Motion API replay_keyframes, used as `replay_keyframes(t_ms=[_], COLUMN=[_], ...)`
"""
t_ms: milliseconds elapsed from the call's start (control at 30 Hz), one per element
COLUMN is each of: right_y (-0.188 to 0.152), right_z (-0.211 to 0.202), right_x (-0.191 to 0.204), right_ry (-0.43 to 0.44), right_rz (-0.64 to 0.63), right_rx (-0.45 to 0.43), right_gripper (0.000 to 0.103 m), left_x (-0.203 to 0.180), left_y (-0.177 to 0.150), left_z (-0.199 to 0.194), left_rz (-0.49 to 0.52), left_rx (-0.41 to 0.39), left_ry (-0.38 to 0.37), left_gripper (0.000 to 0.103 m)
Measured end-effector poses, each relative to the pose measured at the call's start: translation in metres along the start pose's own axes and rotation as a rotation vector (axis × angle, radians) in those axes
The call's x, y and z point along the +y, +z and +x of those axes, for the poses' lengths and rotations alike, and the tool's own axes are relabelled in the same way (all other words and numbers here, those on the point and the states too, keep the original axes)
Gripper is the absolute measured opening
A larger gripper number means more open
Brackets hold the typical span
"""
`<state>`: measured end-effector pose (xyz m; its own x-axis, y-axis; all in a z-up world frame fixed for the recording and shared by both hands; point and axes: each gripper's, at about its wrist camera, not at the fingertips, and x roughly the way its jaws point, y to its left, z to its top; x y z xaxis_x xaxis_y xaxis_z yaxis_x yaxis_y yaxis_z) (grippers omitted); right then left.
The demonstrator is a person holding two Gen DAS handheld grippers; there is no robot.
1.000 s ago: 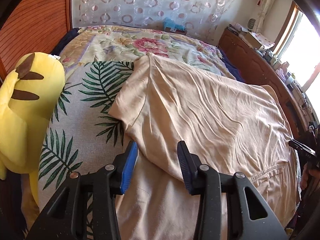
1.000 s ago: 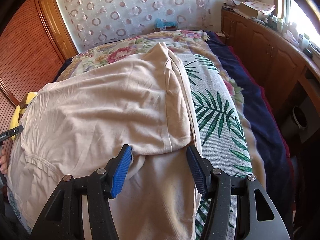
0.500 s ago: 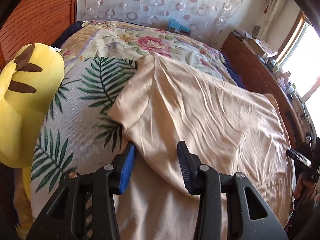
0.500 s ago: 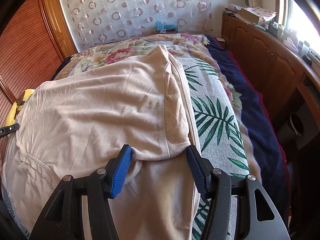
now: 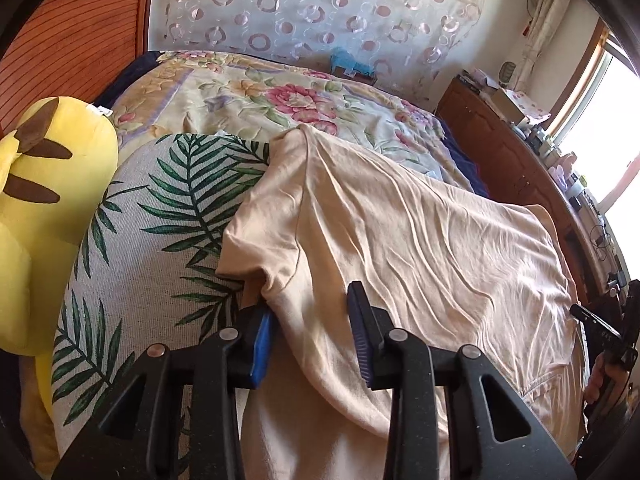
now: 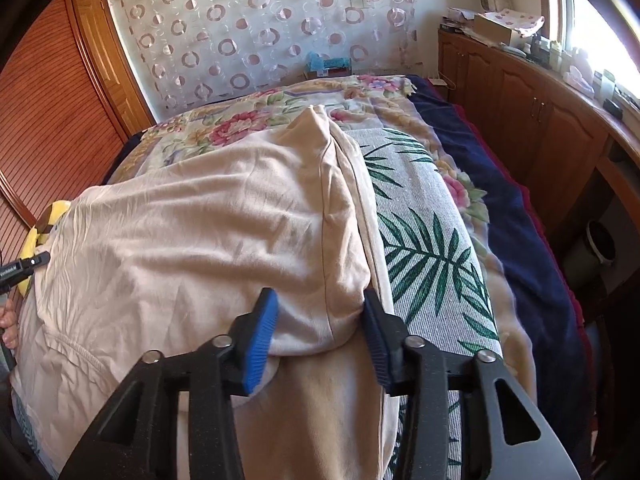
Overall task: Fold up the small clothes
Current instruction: 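Grasp the folded edge with both grippers and lift it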
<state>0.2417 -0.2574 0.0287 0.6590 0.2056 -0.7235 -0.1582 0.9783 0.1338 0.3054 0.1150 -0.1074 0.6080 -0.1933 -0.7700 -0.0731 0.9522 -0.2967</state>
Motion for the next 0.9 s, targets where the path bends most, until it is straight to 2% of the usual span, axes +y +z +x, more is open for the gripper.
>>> replay_keyframes(t_ms=[100,167,233,300,400,533,900], right_y=[-0.001,-0.003,-0.004,-0.004,-0.005,-0.005,-0.006], right_z=[0.002,0.002,0.002,-0.001,-0.008,-0.016,-0.048], right_x=[0.003,0.006,0.008,0.01,0.014,0.018,0.024], right_ry=[0.007,0.008,-0.001,-0.002,0.019,0.044,0.05], right_rz=[-0.001,-0.013,-0.024,-0.039,-0.055,-0.045,-0.048], right_rx=[0.0,-0.003,-0.007,-0.022,-0.05,-0.089,-0.219], right_gripper=[0.032,0.02,0.009,0.007,0.006,0.006,0.005], left_x=[0.0,0.0,-0.002,-0.002,0.0,-0.004,-0.021], left_y=[0.0,0.0,0.001,0.002,0.003,0.003,0.011], left_z=[0.0,0.0,0.0,0.0,0.0,-0.008,-0.066], left_rz=[-0.002,0.001,0.008,0.009,-0.005,0.011,0.039], left_rx=[-0.001,-0.003,-0.006,-0.008,-0.009,-0.045,-0.187], left_ry=[-0.002,0.001,0.013,0.037,0.016,0.027,-0.034], left_gripper=[0.036,0.036,0.03,0.02,0.007,0.004,0.004])
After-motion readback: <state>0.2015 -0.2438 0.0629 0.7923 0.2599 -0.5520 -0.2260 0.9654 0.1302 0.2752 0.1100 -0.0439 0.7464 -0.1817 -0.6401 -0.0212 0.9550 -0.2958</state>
